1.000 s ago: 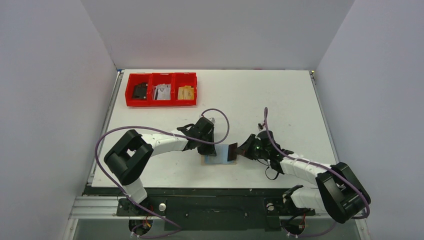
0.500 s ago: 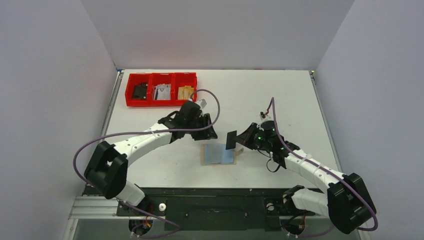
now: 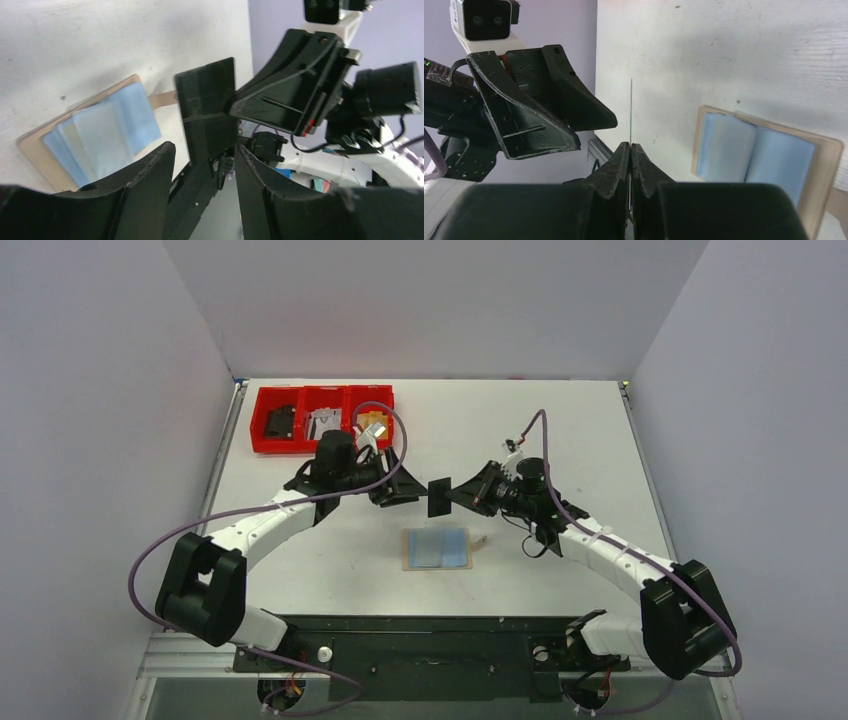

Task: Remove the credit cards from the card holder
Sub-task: Place the credit card in the storage box.

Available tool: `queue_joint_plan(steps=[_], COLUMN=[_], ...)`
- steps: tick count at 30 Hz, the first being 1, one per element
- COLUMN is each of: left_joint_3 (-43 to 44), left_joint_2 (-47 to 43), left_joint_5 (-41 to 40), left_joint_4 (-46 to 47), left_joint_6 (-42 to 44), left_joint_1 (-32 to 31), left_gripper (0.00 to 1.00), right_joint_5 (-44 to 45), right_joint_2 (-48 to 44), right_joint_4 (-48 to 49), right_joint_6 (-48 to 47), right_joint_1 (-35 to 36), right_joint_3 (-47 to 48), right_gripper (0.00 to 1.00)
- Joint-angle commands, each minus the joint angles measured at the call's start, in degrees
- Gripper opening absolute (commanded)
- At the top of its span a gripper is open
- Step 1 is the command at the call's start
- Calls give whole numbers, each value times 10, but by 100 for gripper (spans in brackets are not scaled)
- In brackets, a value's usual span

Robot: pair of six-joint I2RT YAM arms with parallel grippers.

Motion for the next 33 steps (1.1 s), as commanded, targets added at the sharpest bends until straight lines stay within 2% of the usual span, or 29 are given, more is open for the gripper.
queue_joint_plan(steps=[1,22,29,33], left_joint_3=[8,8,0,-8], left_joint_2=[10,35,56,62], left_joint_5=[81,125,151,159], left_joint_4=[107,135,206,243], left_joint_6=[-35,-55,-104,-132], left_joint_1=[10,48,48,48], left_gripper=[45,45,45,41], right_joint_5=[-48,-70,-81,-81], right_joint_2=[35,59,80,86], right_joint_4=[85,59,108,124], right_joint_6=[44,47,75,84], right_joint_1=[-4,-12,8,13], right_joint_3=[41,98,94,91], right_gripper=[0,0,0,0])
